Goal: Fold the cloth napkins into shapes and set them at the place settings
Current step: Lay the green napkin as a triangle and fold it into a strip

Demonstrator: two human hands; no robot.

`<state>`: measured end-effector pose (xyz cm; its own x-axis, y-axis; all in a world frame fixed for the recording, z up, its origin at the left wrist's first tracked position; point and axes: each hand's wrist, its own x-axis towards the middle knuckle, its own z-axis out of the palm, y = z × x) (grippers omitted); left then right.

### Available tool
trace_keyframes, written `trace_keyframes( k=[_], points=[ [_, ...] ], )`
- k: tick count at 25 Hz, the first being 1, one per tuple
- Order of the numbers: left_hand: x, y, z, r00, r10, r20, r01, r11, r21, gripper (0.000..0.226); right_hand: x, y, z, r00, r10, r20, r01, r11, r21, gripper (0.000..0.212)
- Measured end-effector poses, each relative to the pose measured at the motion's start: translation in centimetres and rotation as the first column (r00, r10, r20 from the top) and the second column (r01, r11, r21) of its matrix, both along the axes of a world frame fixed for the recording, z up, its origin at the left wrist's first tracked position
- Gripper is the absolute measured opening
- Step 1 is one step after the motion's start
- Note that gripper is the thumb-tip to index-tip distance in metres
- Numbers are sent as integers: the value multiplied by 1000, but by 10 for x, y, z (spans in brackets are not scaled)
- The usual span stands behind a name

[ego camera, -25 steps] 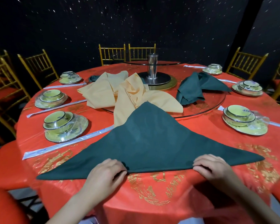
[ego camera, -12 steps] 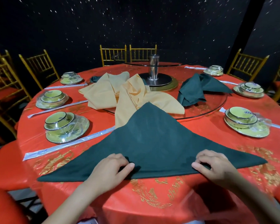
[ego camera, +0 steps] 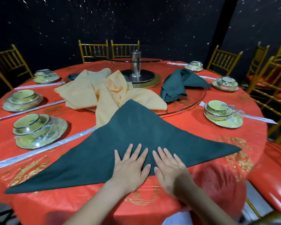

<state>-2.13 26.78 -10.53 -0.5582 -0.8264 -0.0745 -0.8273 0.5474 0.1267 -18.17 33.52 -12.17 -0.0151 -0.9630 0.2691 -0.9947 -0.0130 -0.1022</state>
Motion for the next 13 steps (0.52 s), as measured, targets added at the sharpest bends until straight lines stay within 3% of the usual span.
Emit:
trace_keyframes(
  k=[4,13],
  points=[
    [-1,-1,0,1000,-4,15,5,1000,-17,87,-34,5,1,983,-185,2,184,980,74,51],
    [-1,1,1,1000,-4,28,5,999,-35,90,-127,13,0,857,-494,-145,515,814,269,66]
  ],
)
